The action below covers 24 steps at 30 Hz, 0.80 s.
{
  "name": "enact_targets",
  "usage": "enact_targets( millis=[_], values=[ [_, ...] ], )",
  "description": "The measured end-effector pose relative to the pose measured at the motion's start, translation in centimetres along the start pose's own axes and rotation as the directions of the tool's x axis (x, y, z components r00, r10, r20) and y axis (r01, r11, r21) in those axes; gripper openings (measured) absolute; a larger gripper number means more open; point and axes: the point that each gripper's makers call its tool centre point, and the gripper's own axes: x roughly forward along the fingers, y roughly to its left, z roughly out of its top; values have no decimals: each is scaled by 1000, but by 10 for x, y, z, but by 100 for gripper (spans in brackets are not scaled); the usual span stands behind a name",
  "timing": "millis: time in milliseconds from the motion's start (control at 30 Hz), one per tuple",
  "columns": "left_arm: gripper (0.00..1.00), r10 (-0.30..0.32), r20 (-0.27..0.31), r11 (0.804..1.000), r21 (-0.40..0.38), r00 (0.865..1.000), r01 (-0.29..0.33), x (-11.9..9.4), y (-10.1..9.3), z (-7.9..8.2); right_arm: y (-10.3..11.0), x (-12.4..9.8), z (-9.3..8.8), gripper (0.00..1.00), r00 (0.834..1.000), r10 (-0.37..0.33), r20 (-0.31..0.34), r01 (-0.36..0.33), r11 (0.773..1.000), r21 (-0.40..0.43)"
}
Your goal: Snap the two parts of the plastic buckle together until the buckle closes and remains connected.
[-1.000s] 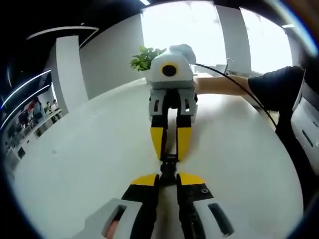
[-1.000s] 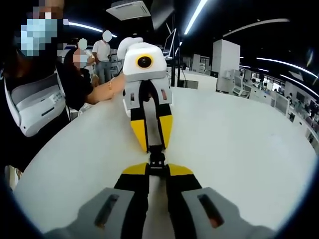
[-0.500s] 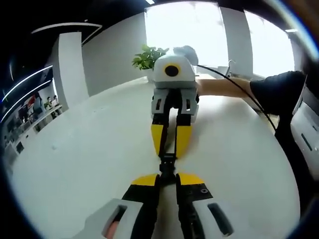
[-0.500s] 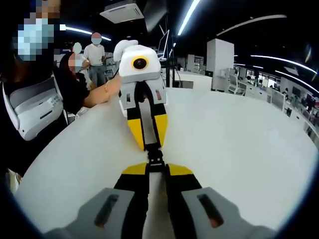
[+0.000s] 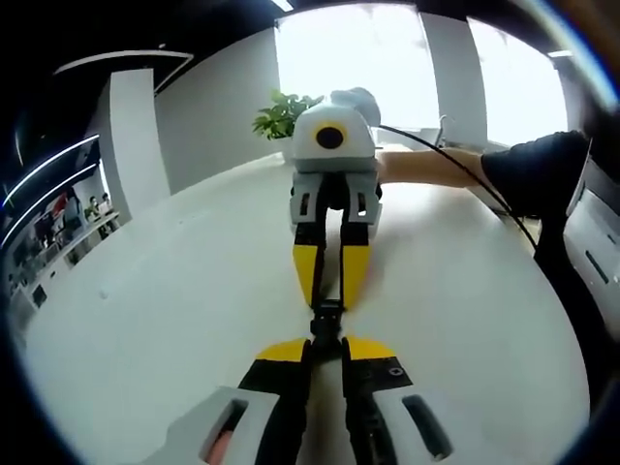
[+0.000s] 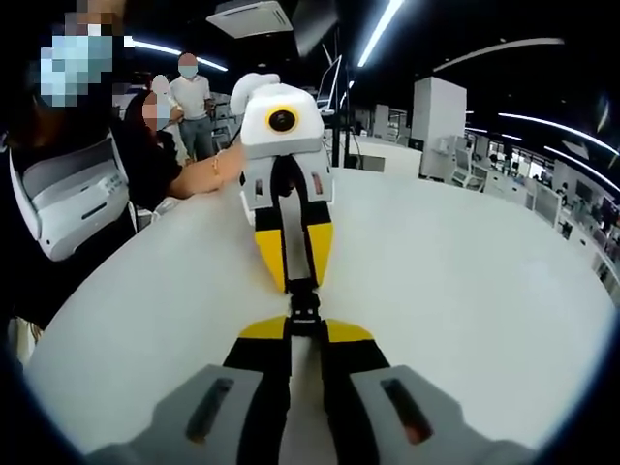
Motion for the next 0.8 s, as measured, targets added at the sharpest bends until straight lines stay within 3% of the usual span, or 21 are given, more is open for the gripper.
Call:
enact_targets(
  millis=[333,800],
  values=[
    [11,-37,14,999,-2,999,37,0,-2,1,2,3,5,10,994,98,-38,-101,993,-67],
    [10,-47,-3,999,-9,999,46,1,-3,1,5,5,6,9,985,148,-86,-156,984,-91]
  ],
)
